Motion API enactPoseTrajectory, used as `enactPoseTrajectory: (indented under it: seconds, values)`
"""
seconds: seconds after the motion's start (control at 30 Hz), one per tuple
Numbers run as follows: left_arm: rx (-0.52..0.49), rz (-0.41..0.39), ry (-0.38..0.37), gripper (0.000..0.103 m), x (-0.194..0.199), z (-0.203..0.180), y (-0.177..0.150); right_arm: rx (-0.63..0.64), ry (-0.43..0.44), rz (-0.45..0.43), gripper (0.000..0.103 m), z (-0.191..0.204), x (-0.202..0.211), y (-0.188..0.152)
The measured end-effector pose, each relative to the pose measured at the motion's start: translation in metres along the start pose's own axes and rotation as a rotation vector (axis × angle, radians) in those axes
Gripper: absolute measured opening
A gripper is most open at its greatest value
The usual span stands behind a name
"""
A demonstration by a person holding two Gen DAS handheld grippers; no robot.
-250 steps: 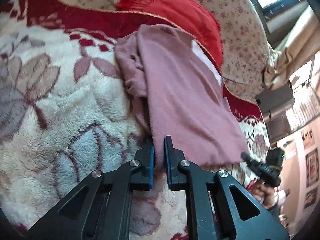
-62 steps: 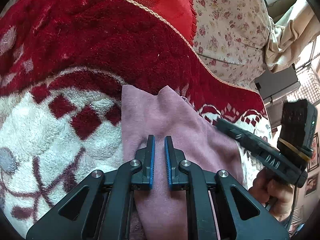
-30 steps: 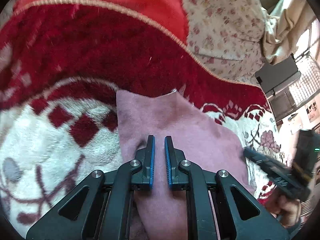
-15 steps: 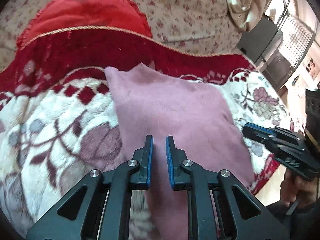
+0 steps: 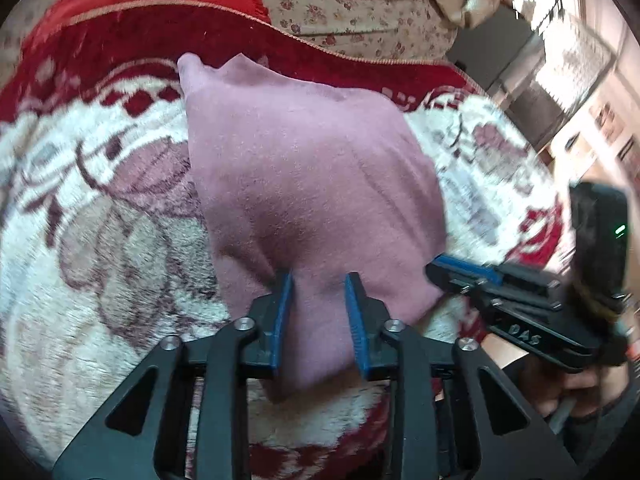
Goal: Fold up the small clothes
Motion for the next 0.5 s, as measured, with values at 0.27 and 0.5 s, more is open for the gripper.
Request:
enactPoseTrajectory:
  seconds: [0.27,0.5]
  values:
    - [-0.046,-0.023,-0.064,0.068,0.003,-0.024,0.003,0.04,-0.002,-0.096,0.014,0.018,0.024,0.01]
    - [-0.087,-0.175,-0.007,0.068,0.027,-0.025,0.038,0.109,-0.009,-0.021,0.015,0.033,0.007,-0.006]
Point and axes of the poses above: each gripper's, at about its wrist camera, not at the fingertips, and x roughly against the way its jaws point, z to its left, y to its top, the point moved 10 cm from there along -x, roughly the way its jaws point, and after that the axes turned 9 degrees about -z, right-handed, at the moved point
